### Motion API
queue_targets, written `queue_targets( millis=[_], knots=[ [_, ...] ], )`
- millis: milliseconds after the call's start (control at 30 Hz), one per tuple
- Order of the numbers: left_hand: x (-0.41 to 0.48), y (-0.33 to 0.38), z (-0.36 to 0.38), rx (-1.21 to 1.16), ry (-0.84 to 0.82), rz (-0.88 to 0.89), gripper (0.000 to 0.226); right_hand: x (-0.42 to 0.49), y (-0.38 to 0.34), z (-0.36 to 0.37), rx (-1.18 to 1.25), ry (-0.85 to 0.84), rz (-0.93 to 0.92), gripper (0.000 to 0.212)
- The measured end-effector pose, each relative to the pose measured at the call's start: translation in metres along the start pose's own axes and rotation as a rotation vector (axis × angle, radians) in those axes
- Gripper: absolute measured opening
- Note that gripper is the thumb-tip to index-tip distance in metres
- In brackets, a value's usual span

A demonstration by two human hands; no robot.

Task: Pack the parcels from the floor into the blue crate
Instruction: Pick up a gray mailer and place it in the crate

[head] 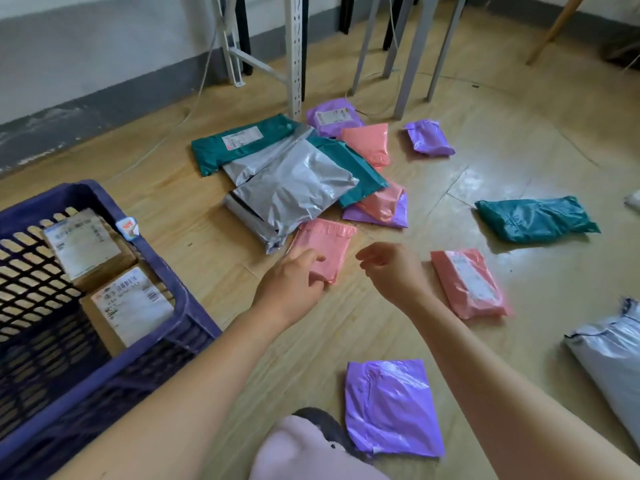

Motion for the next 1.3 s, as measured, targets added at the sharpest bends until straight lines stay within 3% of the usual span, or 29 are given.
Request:
queue_targets(
  millis=[233, 600, 833, 1100, 1300],
  knots=[
    [-0.001, -0.034, 0.067, 0.082, -0.213, -0.030, 0.044, 0.012, 0.077, 0.062, -0.125, -0.116, 0.124, 0.032],
    [0.008, -0.059, 0.109, 0.111, -0.364, -0.100, 0.048, 0.012, 0.131, 0.087, -0.170, -0.158, 0.216, 0.033],
    [0.030, -0.007, 0.124, 0.089, -0.354, 0.020, 0.046, 0.015, 0.163, 0.029, -0.172, -0.023, 0.291, 0.029],
    [0.062, 0.114, 0.147, 0.107, -0.368, 0.273, 0.046, 0.000, 0.192, -0.072, -0.102, 0.222, 0.326, 0.026],
    [0.067, 0.170, 0.153, 0.137, -0.367, 0.392, 0.046, -0.018, 0.227, -0.120, -0.097, 0.273, 0.389, 0.026]
  ],
)
Point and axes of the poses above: each hand's wrist, its own x-axis towards the middle knuckle, its own z-axis out of the palm, y = z × x, the point moved 9 cm from there along x, towards the middle knuckle, and after that the axes turned 3 degrees about z, right-handed, at the moved point
